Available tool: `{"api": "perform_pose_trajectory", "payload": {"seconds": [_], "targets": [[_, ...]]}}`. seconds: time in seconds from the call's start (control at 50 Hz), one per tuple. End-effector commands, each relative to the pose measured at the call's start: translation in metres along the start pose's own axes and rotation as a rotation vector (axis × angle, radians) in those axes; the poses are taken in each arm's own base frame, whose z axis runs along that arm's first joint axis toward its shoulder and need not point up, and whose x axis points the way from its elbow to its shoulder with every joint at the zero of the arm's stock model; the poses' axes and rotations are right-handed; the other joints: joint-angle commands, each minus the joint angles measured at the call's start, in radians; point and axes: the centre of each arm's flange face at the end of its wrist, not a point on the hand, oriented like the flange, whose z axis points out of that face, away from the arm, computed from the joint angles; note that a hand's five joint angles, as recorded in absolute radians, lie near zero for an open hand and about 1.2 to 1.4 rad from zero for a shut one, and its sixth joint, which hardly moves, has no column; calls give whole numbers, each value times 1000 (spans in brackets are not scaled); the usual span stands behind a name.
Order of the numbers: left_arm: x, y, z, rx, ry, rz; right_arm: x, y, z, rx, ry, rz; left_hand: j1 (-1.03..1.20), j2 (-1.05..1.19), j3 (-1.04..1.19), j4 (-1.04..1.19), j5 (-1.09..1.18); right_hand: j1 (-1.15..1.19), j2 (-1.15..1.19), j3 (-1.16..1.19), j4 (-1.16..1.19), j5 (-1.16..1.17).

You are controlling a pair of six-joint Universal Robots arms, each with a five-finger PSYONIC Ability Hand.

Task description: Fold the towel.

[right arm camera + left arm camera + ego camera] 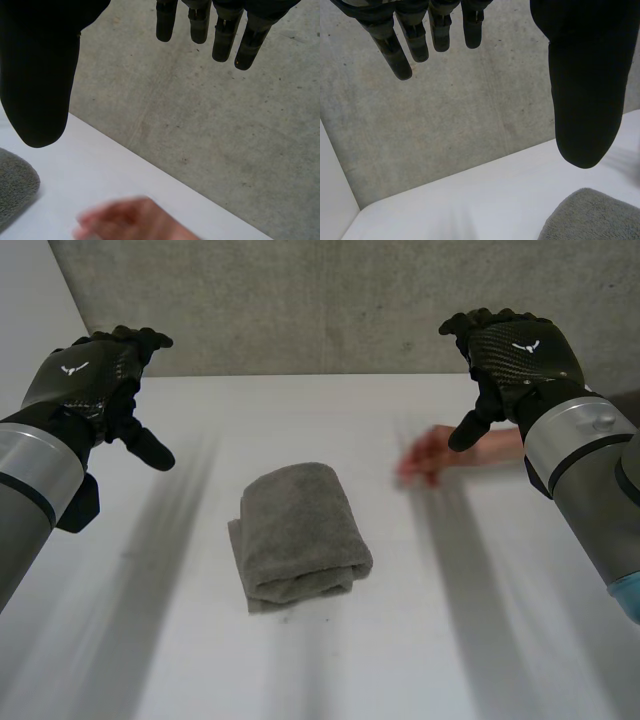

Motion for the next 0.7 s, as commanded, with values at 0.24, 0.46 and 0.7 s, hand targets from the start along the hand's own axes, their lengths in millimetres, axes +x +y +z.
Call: {"api": "perform_pose_trajectory", "payload": {"seconds": [0.24, 0.46, 0.7], "targets": [[2, 0, 14, 3, 35, -3, 9, 2, 4, -2, 25, 9, -5, 0, -2, -44, -20, -5, 1, 8, 0, -14], [1, -11, 21, 38, 32, -6, 11, -2, 6, 8, 27, 11, -5, 0, -2, -44, -20, -5, 1, 8, 0, -14], [2, -10, 29, 34, 34, -4, 10, -2, 6, 9, 19, 9, -5, 0, -2, -44, -20, -5, 1, 8, 0, -14]]}}
